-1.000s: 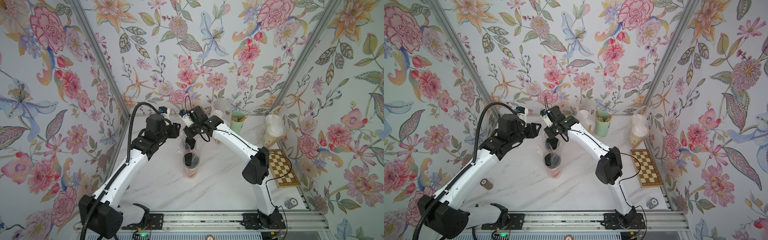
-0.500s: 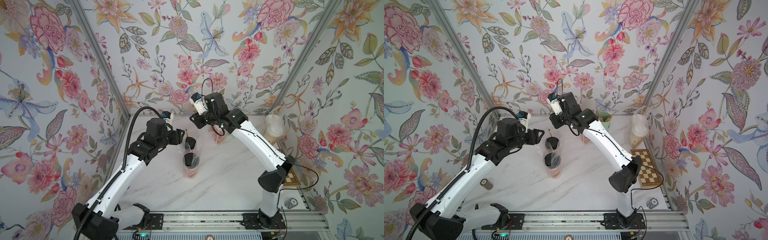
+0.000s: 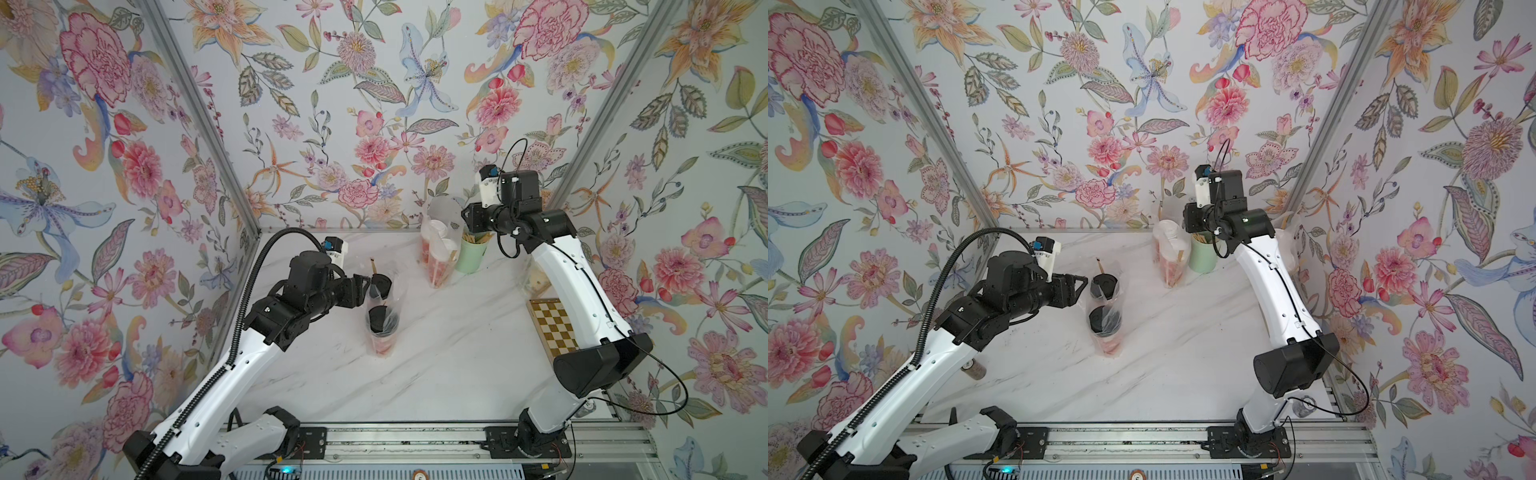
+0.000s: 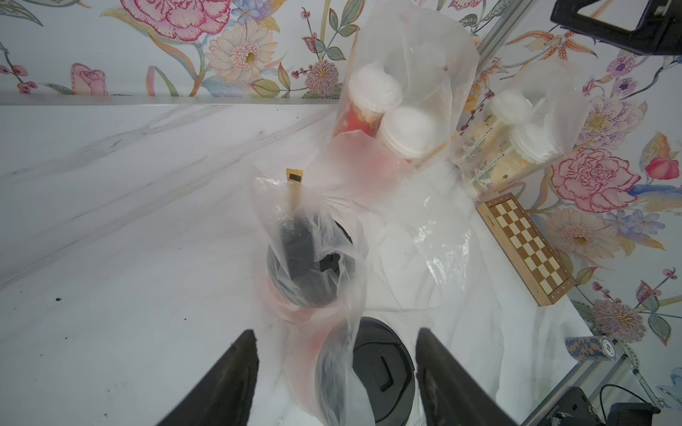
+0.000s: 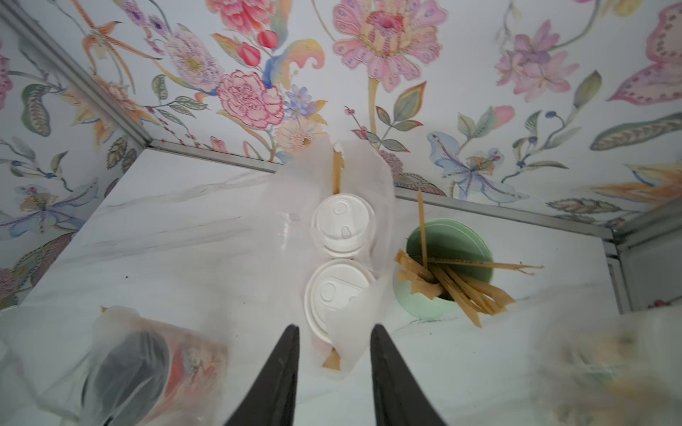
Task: Pack milk tea into plastic carrier bags
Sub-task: Pick up the straw from the container.
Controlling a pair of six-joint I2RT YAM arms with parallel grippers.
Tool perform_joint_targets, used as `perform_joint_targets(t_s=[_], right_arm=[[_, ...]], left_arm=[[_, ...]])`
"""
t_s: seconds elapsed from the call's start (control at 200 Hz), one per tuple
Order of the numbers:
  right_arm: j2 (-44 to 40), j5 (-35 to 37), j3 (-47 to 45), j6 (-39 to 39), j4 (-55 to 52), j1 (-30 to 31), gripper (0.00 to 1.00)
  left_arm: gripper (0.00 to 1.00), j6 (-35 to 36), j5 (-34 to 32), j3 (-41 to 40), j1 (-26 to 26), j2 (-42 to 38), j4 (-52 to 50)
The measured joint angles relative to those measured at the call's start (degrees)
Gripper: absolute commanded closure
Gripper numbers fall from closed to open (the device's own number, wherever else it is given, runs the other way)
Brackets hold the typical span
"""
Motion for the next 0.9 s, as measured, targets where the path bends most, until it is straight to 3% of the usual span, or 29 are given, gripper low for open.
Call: perform_joint_targets(t_s=[0.19, 0.51, 0.901], right_arm=[[0.9, -1.0, -3.5, 2.3, 0.8, -8.7, 0.66], [9.3, -7.1, -4.8, 9.0, 7.6, -17.2, 0.65], [17.0, -14.6, -5.5, 17.1, 16.4, -19.8, 0.64]], left_arm=[[0.31, -0.4, -0.2, -1.1, 0.0, 0.0, 0.1], [0.31, -0.8, -0.2, -1.5, 0.0, 0.0, 0.9], [0.31, -1.3, -0.2, -1.9, 0.0, 0.0, 0.9]])
